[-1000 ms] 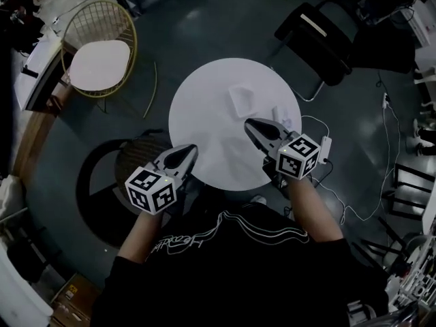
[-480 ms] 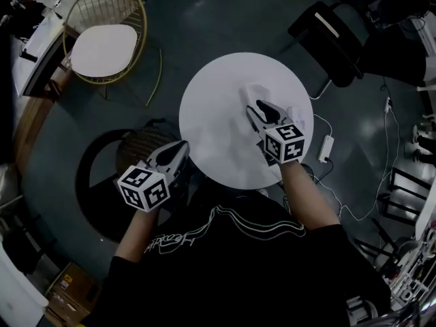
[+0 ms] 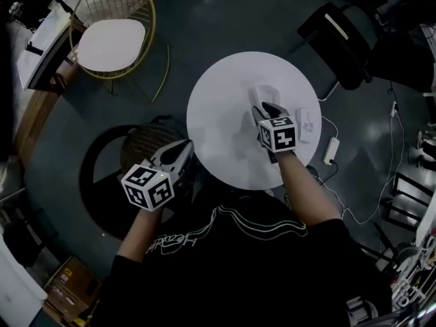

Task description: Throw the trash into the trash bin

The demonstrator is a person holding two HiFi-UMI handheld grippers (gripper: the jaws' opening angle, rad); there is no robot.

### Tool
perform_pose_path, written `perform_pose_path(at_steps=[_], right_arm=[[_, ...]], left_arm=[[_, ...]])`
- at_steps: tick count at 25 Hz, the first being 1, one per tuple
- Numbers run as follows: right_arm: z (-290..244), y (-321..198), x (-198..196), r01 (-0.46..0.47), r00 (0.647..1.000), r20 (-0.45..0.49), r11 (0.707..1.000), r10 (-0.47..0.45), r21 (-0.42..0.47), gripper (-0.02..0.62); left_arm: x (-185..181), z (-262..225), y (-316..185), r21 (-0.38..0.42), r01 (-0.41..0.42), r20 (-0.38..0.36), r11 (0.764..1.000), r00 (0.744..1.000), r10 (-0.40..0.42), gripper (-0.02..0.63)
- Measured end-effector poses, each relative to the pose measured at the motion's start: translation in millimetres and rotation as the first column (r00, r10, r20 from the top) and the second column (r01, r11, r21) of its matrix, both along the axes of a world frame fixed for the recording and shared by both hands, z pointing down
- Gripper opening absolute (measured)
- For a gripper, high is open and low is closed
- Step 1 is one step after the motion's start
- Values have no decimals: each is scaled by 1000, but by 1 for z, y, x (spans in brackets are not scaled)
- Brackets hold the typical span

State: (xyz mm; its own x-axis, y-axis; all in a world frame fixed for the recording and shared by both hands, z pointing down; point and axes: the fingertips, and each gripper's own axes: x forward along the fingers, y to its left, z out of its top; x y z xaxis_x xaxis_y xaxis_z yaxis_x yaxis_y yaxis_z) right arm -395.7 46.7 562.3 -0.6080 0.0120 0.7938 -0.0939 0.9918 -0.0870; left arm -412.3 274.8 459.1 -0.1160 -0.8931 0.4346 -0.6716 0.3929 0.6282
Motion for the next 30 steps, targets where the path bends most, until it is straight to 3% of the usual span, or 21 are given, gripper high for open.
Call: perform_pose_path(at_steps=[6, 10, 19, 24, 30], right_arm=[[4, 0, -2, 8, 1000, -22, 1000, -7, 30, 143], [3, -2, -3, 4, 1000, -30, 999, -3, 39, 101], [-19, 0, 15, 17, 1000, 23, 998, -19, 63, 61], [-45, -3, 29, -24, 994, 111, 1000, 23, 13, 55], [-87, -14, 53, -55, 969, 243, 998, 50, 13, 55]], left_arm=[[1, 2, 4, -10, 7, -5, 1000, 1000, -8, 6], [4, 0, 1, -9, -1, -2, 1000, 1000, 1, 6], [15, 0, -17, -28, -51, 12, 998, 999, 51, 6], [27, -5, -43, -14, -124, 29, 992, 992, 124, 6], [41, -20, -69, -35, -235, 119, 971, 964, 238, 6]])
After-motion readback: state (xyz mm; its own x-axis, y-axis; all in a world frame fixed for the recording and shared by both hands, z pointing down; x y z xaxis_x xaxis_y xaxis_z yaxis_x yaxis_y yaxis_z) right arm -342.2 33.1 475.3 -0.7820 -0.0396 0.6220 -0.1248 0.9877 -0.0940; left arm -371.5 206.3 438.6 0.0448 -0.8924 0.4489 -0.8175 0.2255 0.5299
